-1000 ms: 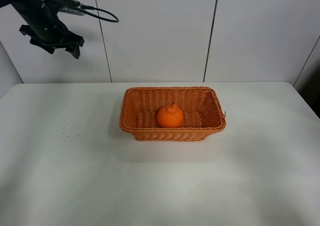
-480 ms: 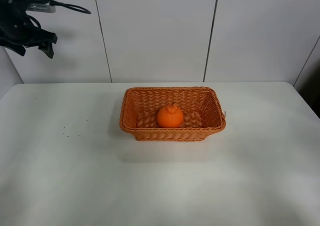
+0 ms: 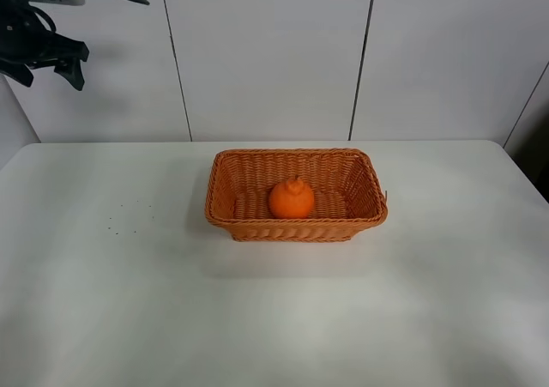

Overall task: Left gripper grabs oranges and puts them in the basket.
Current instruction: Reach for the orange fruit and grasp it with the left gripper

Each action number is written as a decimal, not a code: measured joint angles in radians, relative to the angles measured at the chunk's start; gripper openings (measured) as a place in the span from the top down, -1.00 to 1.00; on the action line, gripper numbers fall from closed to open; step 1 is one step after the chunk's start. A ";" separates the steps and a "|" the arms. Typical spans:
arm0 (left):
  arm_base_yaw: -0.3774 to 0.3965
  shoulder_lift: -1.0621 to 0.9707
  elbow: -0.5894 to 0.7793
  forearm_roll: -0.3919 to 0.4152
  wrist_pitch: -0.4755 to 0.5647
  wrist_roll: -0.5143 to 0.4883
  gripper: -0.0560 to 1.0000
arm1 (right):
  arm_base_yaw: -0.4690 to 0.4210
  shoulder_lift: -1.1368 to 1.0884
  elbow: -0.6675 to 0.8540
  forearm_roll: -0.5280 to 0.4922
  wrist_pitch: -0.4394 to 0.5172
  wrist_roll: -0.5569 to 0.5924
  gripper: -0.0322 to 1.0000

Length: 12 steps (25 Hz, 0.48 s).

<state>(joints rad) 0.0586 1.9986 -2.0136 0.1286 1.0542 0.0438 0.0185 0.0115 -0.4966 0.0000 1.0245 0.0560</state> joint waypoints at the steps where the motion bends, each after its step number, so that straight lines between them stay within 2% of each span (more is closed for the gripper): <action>1: 0.000 -0.020 0.010 0.000 0.001 0.003 -0.71 | 0.000 0.000 0.000 0.000 0.000 0.000 -0.41; 12: 0.000 -0.289 0.261 0.000 -0.007 0.023 -0.71 | 0.000 0.000 0.000 0.000 0.000 0.000 -0.41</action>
<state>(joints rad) 0.0586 1.7095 -1.7530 0.1286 1.0477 0.0667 0.0185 0.0115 -0.4966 0.0000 1.0245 0.0560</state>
